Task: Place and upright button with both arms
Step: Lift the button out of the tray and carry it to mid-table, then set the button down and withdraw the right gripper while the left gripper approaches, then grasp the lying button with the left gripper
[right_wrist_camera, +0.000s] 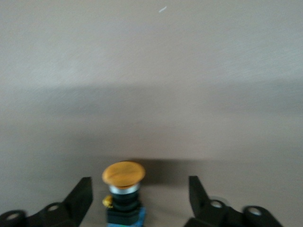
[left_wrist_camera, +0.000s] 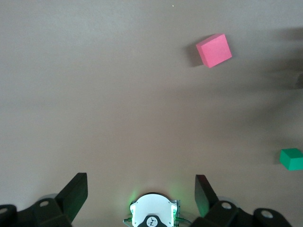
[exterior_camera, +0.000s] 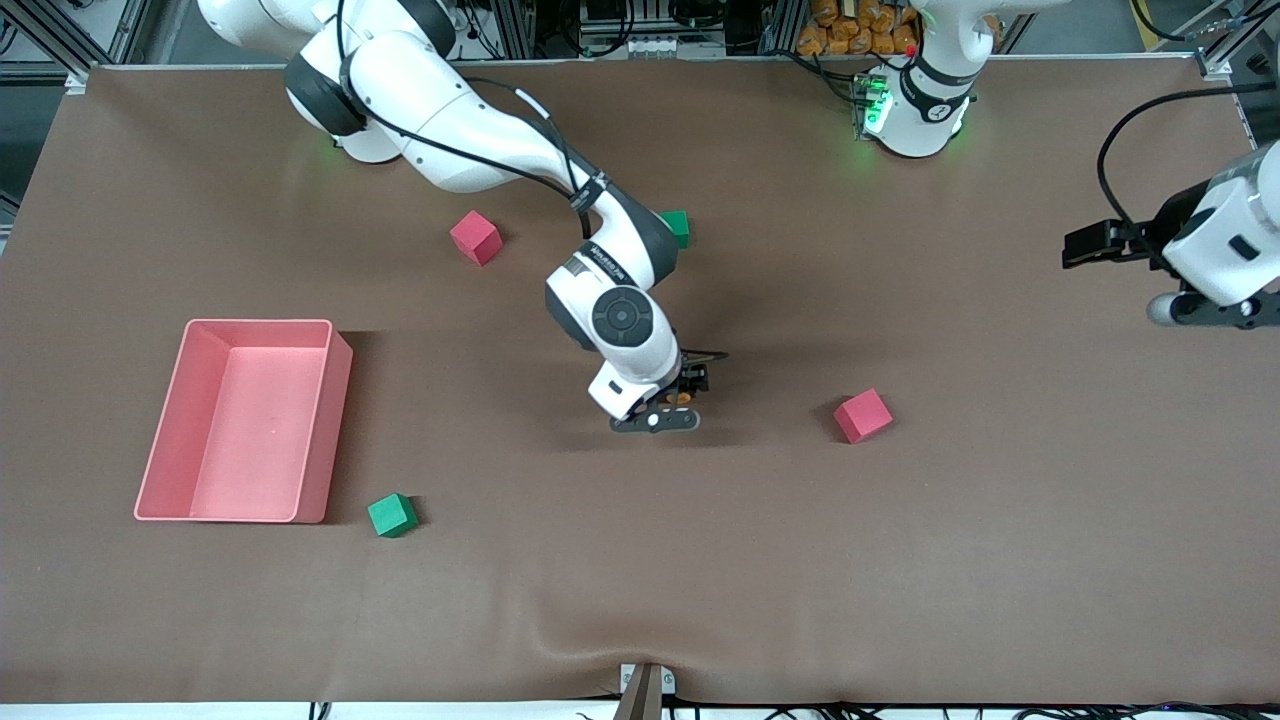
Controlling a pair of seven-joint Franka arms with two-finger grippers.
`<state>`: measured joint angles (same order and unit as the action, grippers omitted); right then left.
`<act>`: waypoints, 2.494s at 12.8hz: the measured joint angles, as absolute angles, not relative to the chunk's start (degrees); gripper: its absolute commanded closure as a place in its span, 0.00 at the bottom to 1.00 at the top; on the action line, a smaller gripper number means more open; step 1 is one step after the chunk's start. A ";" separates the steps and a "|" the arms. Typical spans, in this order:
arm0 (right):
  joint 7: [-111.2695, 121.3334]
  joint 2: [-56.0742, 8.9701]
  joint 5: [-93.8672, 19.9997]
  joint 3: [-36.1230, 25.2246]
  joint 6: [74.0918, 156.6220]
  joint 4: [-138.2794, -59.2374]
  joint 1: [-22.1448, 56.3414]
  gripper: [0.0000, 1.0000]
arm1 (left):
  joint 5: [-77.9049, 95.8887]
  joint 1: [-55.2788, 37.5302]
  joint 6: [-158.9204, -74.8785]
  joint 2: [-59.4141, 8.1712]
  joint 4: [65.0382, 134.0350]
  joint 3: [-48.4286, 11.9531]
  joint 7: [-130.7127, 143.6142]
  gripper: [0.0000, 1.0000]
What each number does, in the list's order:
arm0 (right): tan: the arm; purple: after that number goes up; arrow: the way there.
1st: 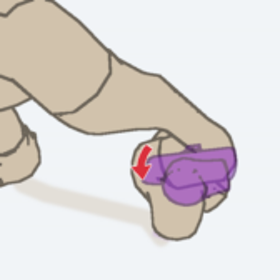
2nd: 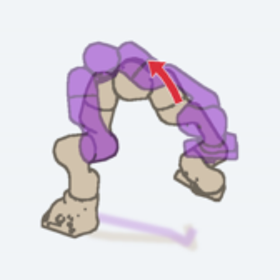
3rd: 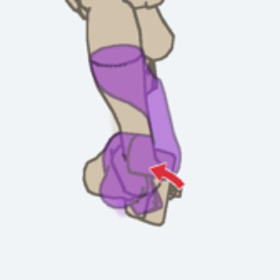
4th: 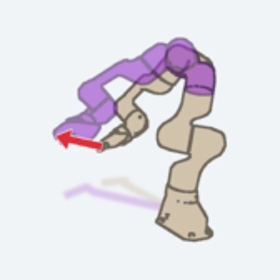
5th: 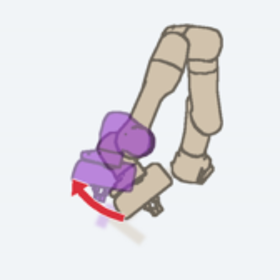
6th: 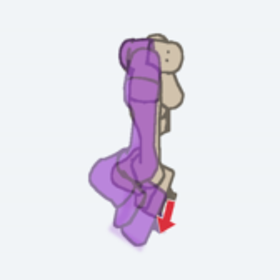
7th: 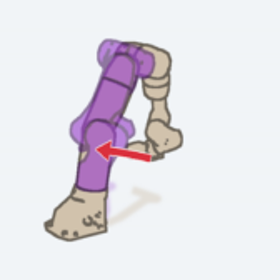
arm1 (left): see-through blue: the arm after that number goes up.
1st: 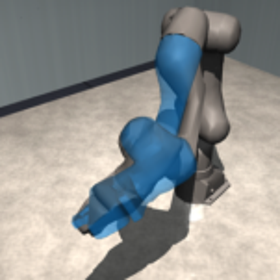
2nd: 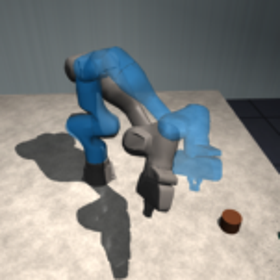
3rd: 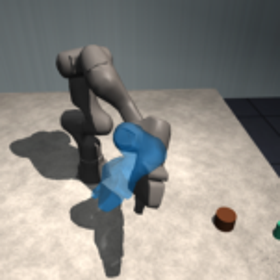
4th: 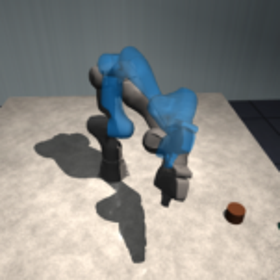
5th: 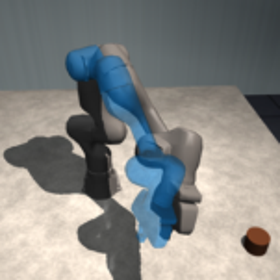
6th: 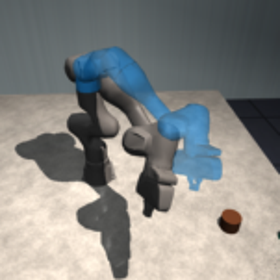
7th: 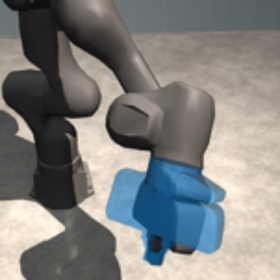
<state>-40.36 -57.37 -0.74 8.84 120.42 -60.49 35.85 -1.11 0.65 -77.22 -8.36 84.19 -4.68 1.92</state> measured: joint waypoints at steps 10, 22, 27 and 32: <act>-34.05 -37.58 6.72 5.65 95.60 -58.30 17.69 0.00 | 0.66 -4.27 -77.35 -11.31 84.07 -5.05 2.28 0.00; -11.74 -7.42 0.39 1.18 81.98 -73.70 -0.50 0.00 | 6.02 -29.35 -104.01 -35.15 83.52 -6.09 23.81 0.00; -10.85 3.64 0.17 0.92 86.43 -88.65 -1.04 0.00 | 6.40 -32.73 -111.60 -45.37 77.17 -6.12 33.40 0.00; -10.57 1.11 0.17 0.44 87.62 -85.89 0.14 0.00 | 7.61 -34.60 -111.75 -48.92 74.84 -6.13 35.31 0.11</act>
<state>-10.57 1.11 0.17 0.44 87.62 -85.89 0.14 7.61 -34.60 -111.75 -48.92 74.84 -6.13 35.31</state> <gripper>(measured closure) 0.000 0.044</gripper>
